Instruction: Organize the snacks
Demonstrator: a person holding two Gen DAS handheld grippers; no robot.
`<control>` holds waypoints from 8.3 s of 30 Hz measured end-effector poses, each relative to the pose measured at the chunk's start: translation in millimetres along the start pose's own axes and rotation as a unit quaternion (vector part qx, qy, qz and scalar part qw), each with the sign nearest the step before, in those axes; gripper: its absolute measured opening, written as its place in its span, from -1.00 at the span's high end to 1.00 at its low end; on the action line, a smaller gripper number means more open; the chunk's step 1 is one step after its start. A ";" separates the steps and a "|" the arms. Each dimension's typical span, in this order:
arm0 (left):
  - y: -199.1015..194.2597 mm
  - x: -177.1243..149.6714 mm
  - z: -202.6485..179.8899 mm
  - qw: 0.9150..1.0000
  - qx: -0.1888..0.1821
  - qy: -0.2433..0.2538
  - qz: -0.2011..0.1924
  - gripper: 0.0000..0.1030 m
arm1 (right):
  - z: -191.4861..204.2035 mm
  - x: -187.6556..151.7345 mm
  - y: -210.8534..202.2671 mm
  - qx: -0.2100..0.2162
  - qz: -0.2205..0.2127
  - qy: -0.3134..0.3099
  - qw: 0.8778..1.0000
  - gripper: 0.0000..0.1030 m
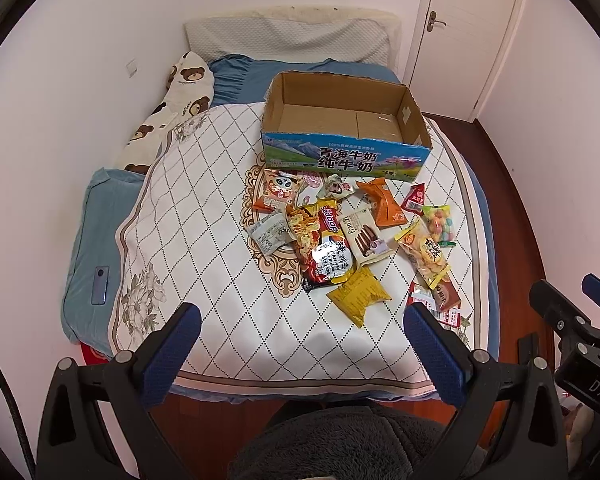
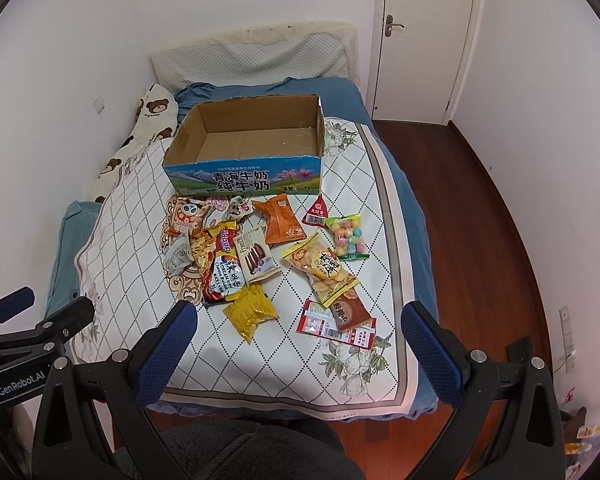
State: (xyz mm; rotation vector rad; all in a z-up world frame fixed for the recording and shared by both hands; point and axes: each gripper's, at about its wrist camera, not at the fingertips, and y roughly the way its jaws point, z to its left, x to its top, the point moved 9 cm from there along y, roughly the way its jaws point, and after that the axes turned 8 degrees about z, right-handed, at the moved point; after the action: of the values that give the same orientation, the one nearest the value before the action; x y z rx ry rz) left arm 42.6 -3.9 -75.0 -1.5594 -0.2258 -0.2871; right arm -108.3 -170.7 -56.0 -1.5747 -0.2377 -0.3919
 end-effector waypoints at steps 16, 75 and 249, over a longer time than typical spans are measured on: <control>3.3 1.6 0.1 1.000 -0.002 0.003 0.000 -1.00 | 1.7 0.3 2.0 0.003 -0.003 0.007 1.000 -1.00; 330.5 26.1 -2.1 0.968 -0.050 -0.004 0.247 -0.68 | -12.0 38.2 399.4 0.070 0.266 -0.134 0.952 -0.54; 336.3 9.2 -23.0 0.953 -0.145 -0.021 0.264 -0.49 | 39.7 44.7 400.8 0.086 0.274 0.059 0.956 -0.18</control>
State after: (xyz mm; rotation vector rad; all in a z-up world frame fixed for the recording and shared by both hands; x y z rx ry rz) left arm 158.3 -30.7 -390.6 -1.8512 0.2133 0.1415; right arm 91.8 -153.9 -408.0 -1.3703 0.2524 -0.0280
